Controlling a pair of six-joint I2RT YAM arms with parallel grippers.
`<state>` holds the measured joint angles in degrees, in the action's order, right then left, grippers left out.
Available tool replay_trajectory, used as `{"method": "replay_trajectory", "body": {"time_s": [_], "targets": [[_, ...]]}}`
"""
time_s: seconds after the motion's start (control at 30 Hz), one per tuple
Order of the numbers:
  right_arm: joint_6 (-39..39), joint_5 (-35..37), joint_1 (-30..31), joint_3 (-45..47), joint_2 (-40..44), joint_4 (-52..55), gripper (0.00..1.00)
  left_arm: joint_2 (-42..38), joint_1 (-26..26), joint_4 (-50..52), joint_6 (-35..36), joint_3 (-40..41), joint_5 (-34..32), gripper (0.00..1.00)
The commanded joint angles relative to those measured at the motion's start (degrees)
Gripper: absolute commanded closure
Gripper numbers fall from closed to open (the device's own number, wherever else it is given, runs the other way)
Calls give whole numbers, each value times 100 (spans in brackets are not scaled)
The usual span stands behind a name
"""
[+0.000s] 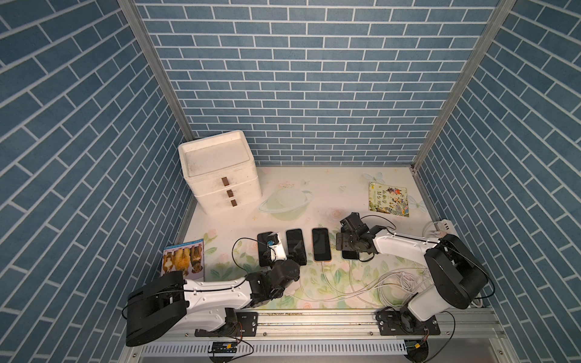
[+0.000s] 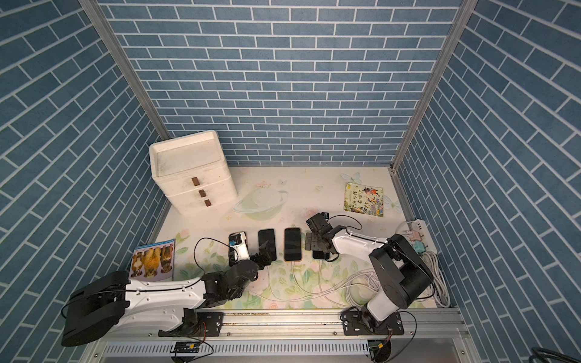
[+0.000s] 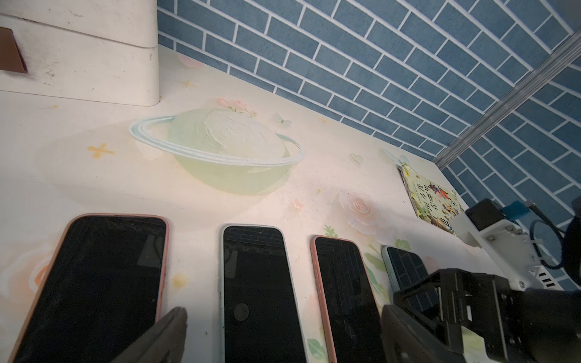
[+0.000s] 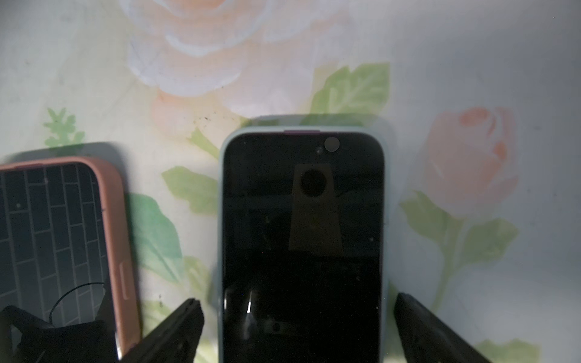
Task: Unplug the charging cable from the phone
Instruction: Pick up the phone at the center of the board.
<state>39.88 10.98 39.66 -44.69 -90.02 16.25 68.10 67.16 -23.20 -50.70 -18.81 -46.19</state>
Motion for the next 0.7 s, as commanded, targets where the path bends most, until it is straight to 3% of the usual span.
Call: {"method": "replay_trajectory", "body": {"time_s": [0.0, 0.43, 0.67], "targets": [[246, 160, 41, 106, -69, 183, 2, 113, 44, -130, -16, 70, 21, 0], [301, 192, -29, 344, 20, 123, 9, 275, 45, -488, 3, 75, 206, 2], [260, 106, -96, 417, 123, 27, 20, 497, 42, -796, 20, 85, 347, 3]]}}
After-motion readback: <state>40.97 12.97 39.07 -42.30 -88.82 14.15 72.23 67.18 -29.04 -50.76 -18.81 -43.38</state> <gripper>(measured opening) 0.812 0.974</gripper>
